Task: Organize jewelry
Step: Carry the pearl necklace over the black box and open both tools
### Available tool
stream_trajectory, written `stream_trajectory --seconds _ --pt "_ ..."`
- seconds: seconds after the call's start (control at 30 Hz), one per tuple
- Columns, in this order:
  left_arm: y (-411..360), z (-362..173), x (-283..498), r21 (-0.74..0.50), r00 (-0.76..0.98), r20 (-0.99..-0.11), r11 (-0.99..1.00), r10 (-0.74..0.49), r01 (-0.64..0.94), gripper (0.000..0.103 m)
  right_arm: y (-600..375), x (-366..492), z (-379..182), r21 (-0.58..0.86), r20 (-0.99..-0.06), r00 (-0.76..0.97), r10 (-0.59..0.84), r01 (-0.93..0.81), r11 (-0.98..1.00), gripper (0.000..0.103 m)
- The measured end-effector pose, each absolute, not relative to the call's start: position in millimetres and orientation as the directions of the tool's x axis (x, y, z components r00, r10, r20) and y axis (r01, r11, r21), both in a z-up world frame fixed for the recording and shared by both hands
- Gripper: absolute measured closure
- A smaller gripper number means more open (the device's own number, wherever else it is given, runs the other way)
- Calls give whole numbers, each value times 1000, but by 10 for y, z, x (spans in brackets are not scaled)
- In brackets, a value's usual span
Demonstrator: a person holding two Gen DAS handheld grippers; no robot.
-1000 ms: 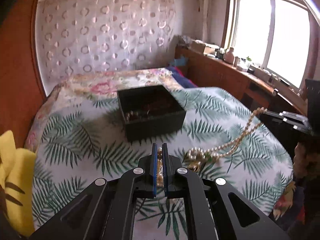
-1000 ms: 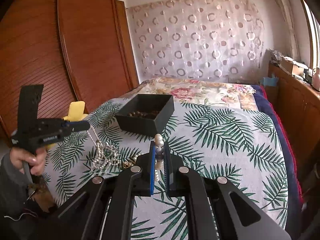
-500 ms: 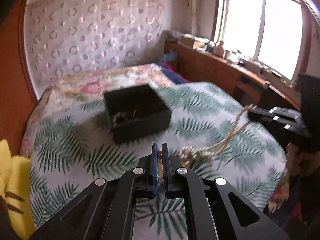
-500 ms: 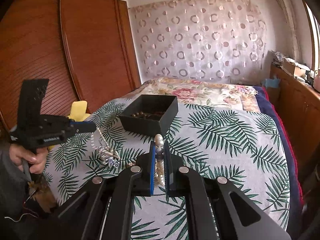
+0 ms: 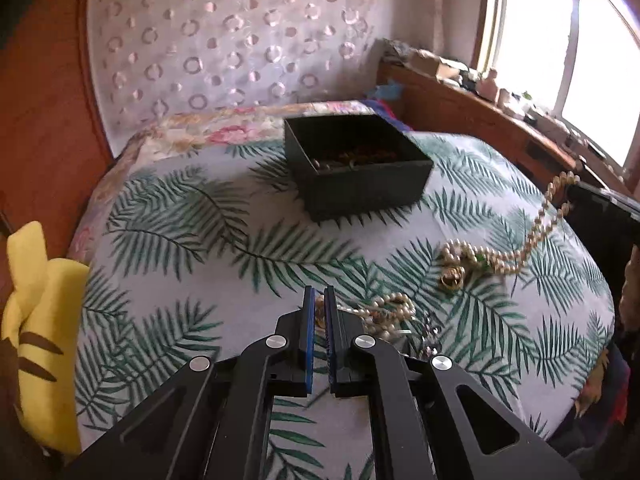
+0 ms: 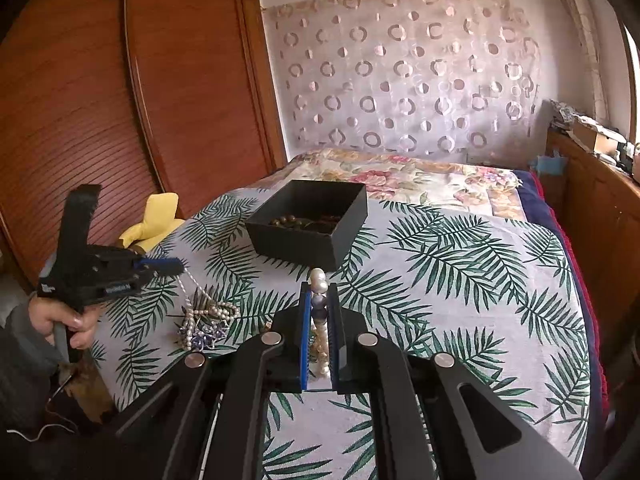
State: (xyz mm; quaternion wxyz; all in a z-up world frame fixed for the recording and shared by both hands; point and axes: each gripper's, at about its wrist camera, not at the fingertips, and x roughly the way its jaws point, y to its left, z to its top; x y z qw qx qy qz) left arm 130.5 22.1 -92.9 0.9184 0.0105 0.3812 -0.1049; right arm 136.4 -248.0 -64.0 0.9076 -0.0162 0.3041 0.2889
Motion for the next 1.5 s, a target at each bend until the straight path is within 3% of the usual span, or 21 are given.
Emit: stream_trajectory --seconds 0.4,0.63,0.87,1.5 --pt "201 -305 1098 -65 796 -565 974 -216 218 99 -2432 1362 -638 142 -562 647 515 -538 831 95" --pt "139 -63 1114 -81 811 -525 964 -258 254 99 -2420 1366 -634 142 -562 646 517 -540 830 95" --pt "170 -43 1113 -42 821 -530 973 -214 227 99 -2388 1359 -631 139 -563 646 516 -542 829 95" --pt "103 569 1374 4 881 -430 976 -196 219 99 -2296 1376 -316 108 -521 664 536 -572 813 95"
